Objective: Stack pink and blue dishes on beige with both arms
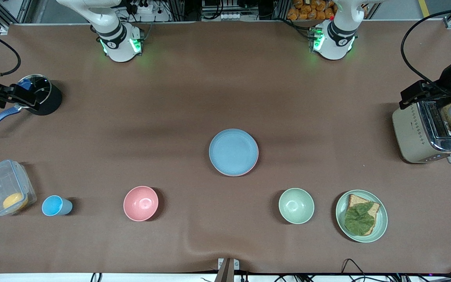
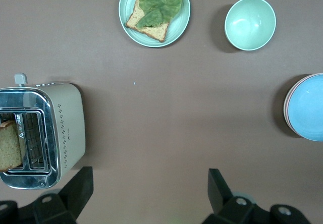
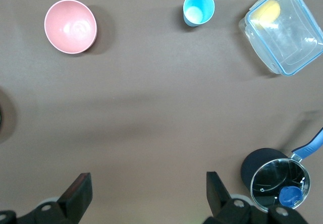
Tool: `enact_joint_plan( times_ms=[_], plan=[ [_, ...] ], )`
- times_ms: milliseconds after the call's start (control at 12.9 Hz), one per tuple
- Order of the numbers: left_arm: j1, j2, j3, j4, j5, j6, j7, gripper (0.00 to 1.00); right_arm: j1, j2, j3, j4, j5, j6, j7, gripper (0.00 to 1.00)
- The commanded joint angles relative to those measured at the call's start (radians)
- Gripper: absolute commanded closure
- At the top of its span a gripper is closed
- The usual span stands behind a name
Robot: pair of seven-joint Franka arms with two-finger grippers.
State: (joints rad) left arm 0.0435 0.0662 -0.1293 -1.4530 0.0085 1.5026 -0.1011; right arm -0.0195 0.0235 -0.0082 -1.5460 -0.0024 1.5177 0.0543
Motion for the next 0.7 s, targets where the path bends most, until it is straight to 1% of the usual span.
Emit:
enact_joint_plan(
  times_ms=[0,622],
  plan=[
    [-0.011,-0.002,0.008,0.003,-0.002,0.002,0.020,0.00,-0.007,0.009,0.008,0.018,-0.016,-0.005,0.002,0.00],
    [-0.011,-0.002,0.007,0.003,-0.007,0.002,0.014,0.00,-0.008,0.009,0.010,0.017,-0.014,-0.007,0.002,0.00]
  ],
)
